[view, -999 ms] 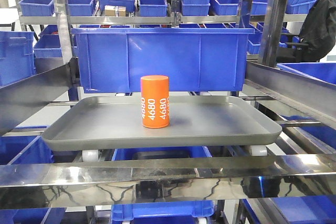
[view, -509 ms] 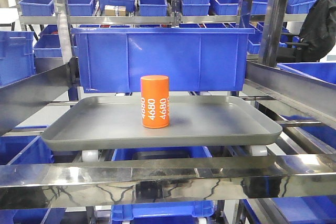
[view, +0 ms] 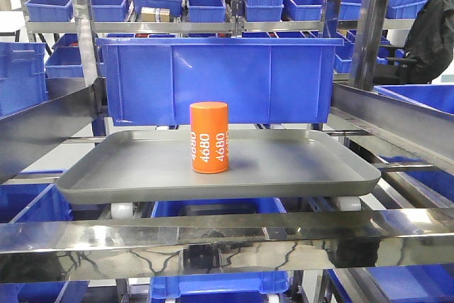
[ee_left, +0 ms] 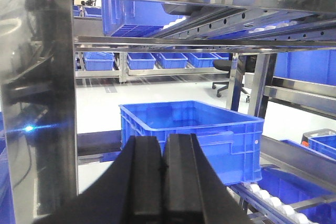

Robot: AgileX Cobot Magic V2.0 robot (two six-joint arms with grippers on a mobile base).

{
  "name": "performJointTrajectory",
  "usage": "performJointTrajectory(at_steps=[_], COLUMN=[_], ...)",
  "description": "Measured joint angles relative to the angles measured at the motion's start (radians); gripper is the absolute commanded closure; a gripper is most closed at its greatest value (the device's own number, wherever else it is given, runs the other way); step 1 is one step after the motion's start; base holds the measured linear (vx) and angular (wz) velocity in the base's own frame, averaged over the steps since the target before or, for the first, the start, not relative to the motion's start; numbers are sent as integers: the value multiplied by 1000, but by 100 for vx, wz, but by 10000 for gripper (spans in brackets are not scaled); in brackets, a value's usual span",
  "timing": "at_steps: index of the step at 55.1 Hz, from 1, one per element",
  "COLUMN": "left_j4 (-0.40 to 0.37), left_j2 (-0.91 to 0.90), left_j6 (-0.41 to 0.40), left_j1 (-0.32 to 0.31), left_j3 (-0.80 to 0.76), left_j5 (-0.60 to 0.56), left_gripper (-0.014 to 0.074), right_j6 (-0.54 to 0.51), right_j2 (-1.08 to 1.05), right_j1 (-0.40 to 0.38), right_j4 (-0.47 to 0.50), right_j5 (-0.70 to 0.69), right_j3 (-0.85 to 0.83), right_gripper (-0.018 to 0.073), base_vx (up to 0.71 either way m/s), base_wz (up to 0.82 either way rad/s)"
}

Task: Grab orange capacitor from left shelf to right conveyor

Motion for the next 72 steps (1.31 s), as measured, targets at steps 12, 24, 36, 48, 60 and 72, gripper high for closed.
performJointTrajectory(at_steps=[12, 24, 36, 48, 60, 72], left_j4=[0, 0, 0, 0, 0, 0], left_j2=[0, 0, 0, 0, 0, 0], left_j6=[0, 0, 0, 0, 0, 0], left_j1=[0, 0, 0, 0, 0, 0], left_j3=[0, 0, 0, 0, 0, 0], left_j5=[0, 0, 0, 0, 0, 0], left_gripper=[603, 603, 603, 603, 603, 603], right_j6=[3, 3, 3, 11, 10, -38], right_j2=[63, 53, 54, 54, 61, 203], right_j1=[0, 0, 0, 1, 71, 270], right_j4=[1, 1, 2, 14, 74, 84], right_j5=[41, 42, 42, 7, 34, 81], right_j3=[-5, -6, -6, -6, -13, -87], right_gripper=[534, 328, -62, -165, -107, -69], base_vx=[0, 0, 0, 0, 0, 0], base_wz=[0, 0, 0, 0, 0, 0])
